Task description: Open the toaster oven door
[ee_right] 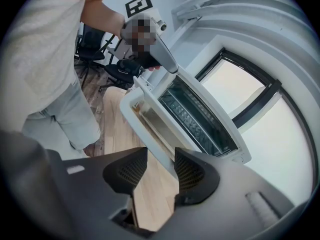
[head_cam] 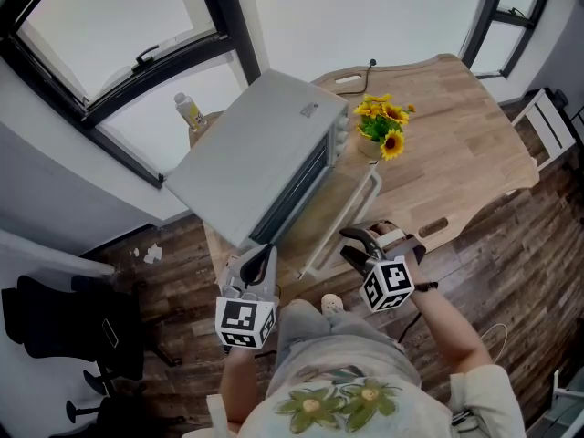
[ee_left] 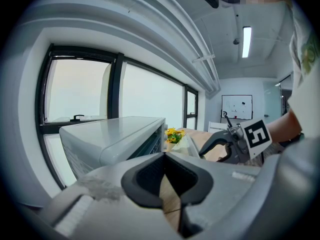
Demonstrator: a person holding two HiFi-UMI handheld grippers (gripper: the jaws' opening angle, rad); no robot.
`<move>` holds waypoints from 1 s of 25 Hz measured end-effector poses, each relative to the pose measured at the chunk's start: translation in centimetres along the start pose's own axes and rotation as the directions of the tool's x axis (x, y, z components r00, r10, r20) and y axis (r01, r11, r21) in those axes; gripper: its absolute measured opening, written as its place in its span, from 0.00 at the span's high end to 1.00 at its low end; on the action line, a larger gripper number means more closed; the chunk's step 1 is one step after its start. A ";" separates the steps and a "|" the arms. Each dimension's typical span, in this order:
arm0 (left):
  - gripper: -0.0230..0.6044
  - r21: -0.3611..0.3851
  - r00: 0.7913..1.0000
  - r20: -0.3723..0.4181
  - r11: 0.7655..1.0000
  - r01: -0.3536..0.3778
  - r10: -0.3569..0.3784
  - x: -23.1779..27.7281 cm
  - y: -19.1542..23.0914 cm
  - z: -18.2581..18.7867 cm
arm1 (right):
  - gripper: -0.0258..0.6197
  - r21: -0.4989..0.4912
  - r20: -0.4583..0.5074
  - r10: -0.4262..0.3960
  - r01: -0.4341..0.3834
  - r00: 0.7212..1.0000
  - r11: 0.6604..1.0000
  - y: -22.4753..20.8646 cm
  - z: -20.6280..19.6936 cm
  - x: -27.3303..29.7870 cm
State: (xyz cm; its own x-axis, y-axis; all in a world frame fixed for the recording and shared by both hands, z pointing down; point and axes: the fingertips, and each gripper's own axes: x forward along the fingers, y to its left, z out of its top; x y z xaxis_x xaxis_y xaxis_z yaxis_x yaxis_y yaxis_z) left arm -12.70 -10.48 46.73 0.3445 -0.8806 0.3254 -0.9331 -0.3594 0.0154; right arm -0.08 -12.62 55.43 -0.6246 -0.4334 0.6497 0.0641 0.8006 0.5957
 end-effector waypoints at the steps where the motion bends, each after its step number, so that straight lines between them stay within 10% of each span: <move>1: 0.96 0.000 1.000 0.000 1.000 -0.001 0.001 0.0 0.0 0.0 | 0.70 0.002 -0.002 0.000 0.000 1.000 1.000 0.1 -0.1 0.0; 25: 0.96 0.000 1.000 -0.006 1.000 0.014 -0.014 0.4 -0.6 -0.4 | 0.68 0.066 -0.048 0.043 -0.040 0.998 0.997 2.0 -1.5 0.0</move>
State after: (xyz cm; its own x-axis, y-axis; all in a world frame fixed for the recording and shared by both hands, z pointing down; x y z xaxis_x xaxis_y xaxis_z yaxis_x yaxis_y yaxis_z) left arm -12.06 -10.52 47.18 0.3571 -0.8735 0.3309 -0.9281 -0.3718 0.0201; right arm 1.22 -11.62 57.35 -0.5830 -0.4177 0.6969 0.0377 0.8429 0.5368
